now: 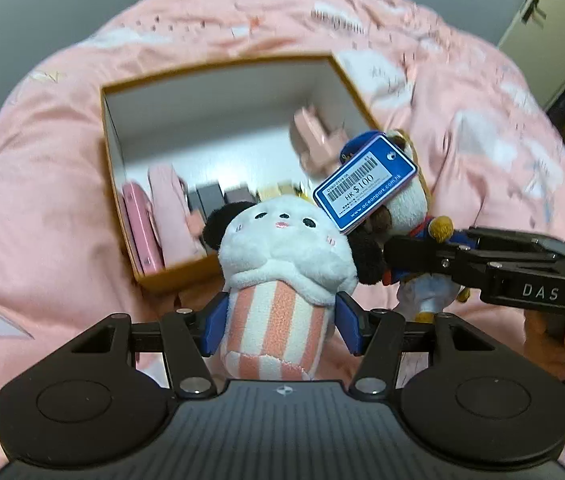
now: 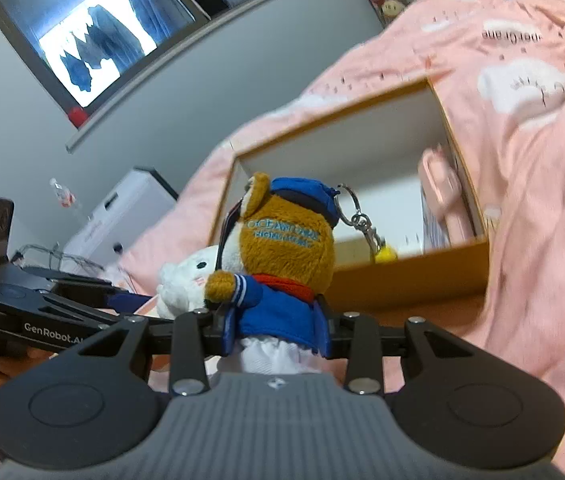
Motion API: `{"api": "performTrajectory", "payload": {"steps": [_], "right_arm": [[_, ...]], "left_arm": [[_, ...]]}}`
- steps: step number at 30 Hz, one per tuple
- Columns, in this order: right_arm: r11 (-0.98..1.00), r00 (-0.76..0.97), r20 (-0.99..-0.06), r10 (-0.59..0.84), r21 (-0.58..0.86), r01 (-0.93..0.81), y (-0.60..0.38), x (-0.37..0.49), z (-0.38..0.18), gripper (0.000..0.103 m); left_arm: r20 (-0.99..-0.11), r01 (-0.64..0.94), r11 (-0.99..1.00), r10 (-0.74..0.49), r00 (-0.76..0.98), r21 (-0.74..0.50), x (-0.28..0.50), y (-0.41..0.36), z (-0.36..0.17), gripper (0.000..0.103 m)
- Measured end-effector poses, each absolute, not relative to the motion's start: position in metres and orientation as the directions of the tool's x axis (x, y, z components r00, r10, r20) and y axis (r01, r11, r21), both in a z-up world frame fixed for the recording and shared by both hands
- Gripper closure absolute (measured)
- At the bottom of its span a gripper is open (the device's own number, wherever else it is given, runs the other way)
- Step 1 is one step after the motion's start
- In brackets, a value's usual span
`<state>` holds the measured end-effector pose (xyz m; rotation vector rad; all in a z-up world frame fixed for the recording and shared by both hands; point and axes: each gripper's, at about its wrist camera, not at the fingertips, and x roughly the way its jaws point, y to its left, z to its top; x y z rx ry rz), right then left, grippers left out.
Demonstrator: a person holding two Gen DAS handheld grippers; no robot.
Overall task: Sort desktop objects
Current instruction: 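Lift both plush keychains and carry them over the orange box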
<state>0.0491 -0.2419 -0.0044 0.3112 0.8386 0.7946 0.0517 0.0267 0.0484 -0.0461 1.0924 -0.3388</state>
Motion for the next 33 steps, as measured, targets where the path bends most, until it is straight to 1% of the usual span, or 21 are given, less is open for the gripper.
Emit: {"api": "performTrajectory", "payload": {"steps": [3, 7, 18, 21, 25, 33], "right_arm": [[0.667, 0.428, -0.513, 0.745, 0.548, -0.504, -0.240, 0.057, 0.005, 0.064], [0.672, 0.455, -0.495, 0.741, 0.545, -0.502, -0.232, 0.072, 0.012, 0.064], [0.730, 0.525, -0.507, 0.683, 0.474, -0.492, -0.210, 0.127, 0.022, 0.064], [0.752, 0.544, -0.519, 0.659, 0.457, -0.476, -0.204, 0.140, 0.019, 0.064], [0.776, 0.550, -0.548, 0.631, 0.425, -0.466, -0.199, 0.158, 0.011, 0.064], [0.814, 0.494, -0.654, 0.573, 0.387, -0.433, -0.199, 0.204, -0.012, 0.064]], "left_arm": [[-0.840, 0.225, 0.947, -0.309, 0.447, -0.229, 0.061, 0.032, 0.057, 0.038], [-0.812, 0.193, 0.952, -0.305, 0.498, -0.239, 0.074, 0.036, 0.063, 0.038], [-0.728, 0.106, 0.955, -0.281, 0.625, -0.278, 0.122, 0.051, 0.073, 0.038], [-0.717, 0.075, 0.949, -0.281, 0.637, -0.305, 0.140, 0.053, 0.068, 0.038], [-0.714, 0.043, 0.929, -0.311, 0.627, -0.367, 0.163, 0.054, 0.053, 0.038], [-0.719, -0.019, 0.882, -0.370, 0.588, -0.470, 0.197, 0.047, 0.011, 0.038]]}}
